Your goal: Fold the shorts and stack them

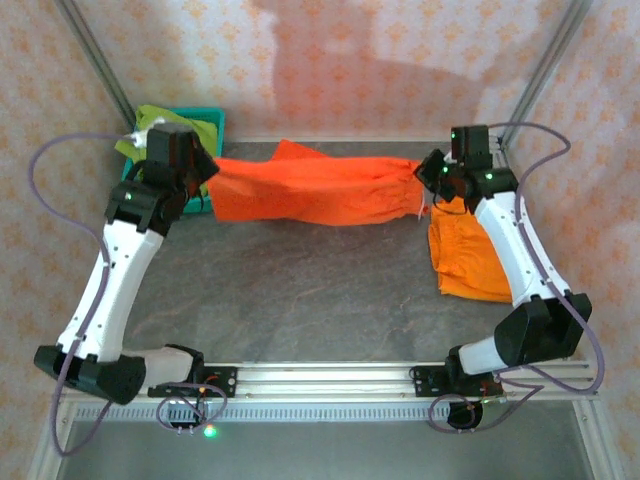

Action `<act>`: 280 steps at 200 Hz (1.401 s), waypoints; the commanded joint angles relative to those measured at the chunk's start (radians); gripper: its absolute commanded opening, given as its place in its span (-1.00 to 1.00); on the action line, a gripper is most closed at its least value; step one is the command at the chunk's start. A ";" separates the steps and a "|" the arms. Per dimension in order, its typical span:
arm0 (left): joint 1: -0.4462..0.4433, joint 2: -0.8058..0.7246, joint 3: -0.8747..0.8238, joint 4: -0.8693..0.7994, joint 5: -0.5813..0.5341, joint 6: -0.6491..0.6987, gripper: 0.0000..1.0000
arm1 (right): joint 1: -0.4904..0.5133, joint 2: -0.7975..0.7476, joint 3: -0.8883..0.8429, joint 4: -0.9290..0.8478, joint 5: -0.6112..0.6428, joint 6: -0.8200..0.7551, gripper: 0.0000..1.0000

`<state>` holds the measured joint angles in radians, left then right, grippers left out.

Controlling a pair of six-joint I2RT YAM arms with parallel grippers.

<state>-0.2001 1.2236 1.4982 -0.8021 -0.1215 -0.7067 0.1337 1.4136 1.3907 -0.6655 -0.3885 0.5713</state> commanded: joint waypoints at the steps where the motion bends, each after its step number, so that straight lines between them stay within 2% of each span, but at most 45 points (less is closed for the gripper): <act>1: 0.013 -0.119 -0.145 0.014 0.035 0.024 -1.00 | -0.005 -0.092 -0.132 0.014 -0.047 0.001 -1.00; 52: 0.013 -0.447 -0.510 -0.051 0.058 -0.026 -1.00 | 0.098 -0.371 -0.511 0.038 -0.094 0.079 -1.00; 75: 0.012 -0.547 -0.592 -0.080 0.040 -0.062 -1.00 | 0.158 -0.473 -0.651 0.042 -0.068 0.145 -1.00; 94: 0.013 -0.568 -0.597 -0.055 0.025 -0.065 -1.00 | 0.174 -0.522 -0.713 0.049 -0.054 0.179 -1.00; 145: 0.012 -0.382 -0.399 0.012 0.012 -0.009 -1.00 | 0.174 -0.501 -0.628 0.012 0.010 0.148 -1.00; 196: 0.012 -0.110 -0.122 0.060 0.006 0.070 -1.00 | 0.172 -0.438 -0.500 0.012 0.123 0.127 -1.00; 280: 0.012 0.237 0.220 0.084 0.001 0.140 -1.00 | 0.111 -0.331 -0.367 0.041 0.158 0.134 -1.00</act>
<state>-0.1997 1.4139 1.6386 -0.7399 -0.0868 -0.6098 0.2687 1.0695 0.9798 -0.6476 -0.2829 0.7136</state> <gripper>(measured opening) 0.042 0.048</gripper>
